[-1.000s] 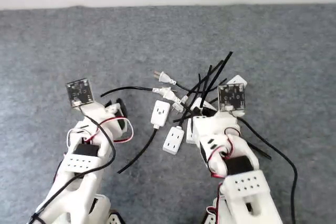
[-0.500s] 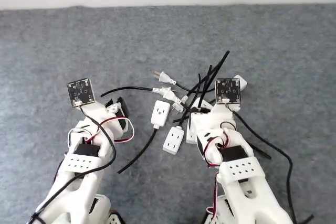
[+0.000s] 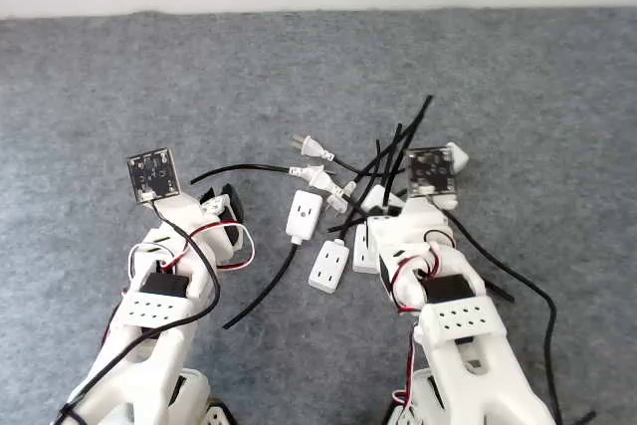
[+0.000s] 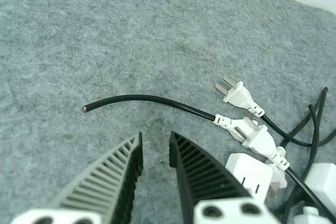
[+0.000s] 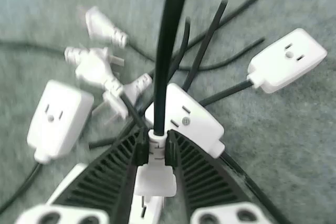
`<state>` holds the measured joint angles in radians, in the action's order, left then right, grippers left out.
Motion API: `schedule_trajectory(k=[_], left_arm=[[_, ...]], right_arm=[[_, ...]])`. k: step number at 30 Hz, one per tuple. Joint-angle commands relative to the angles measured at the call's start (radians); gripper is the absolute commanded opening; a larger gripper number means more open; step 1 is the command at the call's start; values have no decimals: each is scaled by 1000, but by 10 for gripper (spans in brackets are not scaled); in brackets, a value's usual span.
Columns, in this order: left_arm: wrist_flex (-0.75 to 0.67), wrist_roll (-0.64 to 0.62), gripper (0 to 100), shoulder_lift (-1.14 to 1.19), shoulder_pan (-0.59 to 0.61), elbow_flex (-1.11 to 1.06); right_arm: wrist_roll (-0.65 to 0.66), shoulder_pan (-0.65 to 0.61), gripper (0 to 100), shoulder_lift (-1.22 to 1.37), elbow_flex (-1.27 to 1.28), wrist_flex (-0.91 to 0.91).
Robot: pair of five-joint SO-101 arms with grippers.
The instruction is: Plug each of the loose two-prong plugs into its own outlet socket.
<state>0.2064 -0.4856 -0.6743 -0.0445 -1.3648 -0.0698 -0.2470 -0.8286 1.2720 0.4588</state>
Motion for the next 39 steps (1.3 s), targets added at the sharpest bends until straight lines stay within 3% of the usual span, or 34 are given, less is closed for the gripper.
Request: schedule_trajectory(k=[1, 5, 11, 17, 21, 29, 36, 39], left_arm=[[74, -2, 79, -12, -3, 47], [161, 94, 79, -11, -3, 84], [169, 199, 79, -11, -3, 85], [169, 241, 79, -12, -12, 84], [169, 245, 80, -20, -29, 82], [219, 333, 80, -21, -173, 70], [226, 334, 80, -21, -183, 71], [227, 437, 80, -21, -184, 70]], right_arm=[[114, -88, 8, -93, -138, 202], [235, -246, 8, -222, -193, 366], [433, -544, 8, -367, -279, 581], [470, -733, 8, -303, -304, 656], [512, -739, 8, -222, -304, 634], [514, -659, 8, -70, -302, 536], [514, -657, 8, -65, -304, 542], [516, -657, 8, -65, -304, 544]])
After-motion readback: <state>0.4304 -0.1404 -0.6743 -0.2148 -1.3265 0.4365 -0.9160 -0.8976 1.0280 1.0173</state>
